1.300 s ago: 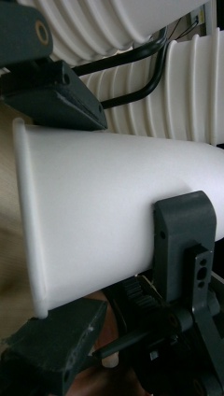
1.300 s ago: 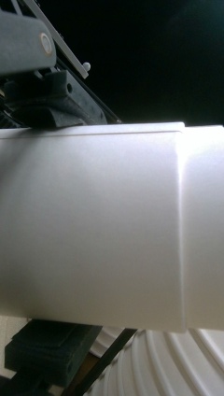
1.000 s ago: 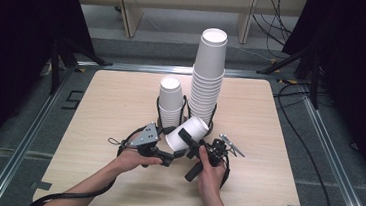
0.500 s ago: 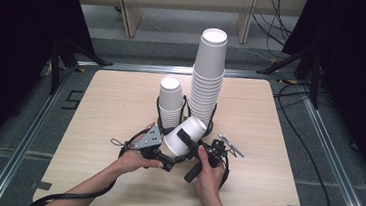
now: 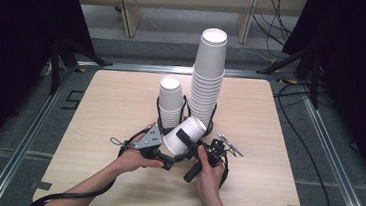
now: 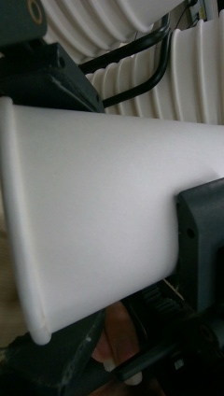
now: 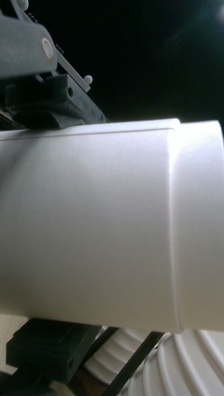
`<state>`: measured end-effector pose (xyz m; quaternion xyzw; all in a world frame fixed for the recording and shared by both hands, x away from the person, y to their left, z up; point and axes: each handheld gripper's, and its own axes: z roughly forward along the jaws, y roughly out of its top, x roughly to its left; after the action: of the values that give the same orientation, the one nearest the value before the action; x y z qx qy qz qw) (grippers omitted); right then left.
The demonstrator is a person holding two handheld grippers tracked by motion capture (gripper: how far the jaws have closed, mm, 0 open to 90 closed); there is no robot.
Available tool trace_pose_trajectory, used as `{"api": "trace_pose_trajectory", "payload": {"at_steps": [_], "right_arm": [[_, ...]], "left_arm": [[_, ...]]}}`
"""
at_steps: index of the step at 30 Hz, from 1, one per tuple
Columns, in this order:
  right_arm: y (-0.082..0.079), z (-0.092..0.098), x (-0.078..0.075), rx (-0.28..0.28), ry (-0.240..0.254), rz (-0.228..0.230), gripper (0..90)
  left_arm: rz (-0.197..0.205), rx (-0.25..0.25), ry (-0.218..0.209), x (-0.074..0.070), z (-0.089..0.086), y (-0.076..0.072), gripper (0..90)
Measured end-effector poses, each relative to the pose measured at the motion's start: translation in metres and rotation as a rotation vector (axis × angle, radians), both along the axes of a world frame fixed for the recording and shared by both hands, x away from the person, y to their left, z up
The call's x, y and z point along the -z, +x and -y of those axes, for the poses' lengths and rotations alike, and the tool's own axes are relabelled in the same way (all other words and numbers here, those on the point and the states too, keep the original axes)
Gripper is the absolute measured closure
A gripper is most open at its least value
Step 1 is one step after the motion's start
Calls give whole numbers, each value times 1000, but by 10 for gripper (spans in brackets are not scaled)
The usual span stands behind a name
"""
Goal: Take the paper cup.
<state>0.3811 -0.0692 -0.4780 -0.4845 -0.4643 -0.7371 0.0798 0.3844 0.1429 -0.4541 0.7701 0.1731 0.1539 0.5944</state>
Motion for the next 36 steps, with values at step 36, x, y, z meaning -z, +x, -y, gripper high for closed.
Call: {"api": "trace_pose_trajectory", "payload": {"at_steps": [36], "right_arm": [[0, 5, -1, 0, 22, -5, 129]], "left_arm": [[78, -3, -13, -5, -3, -1, 127]]}}
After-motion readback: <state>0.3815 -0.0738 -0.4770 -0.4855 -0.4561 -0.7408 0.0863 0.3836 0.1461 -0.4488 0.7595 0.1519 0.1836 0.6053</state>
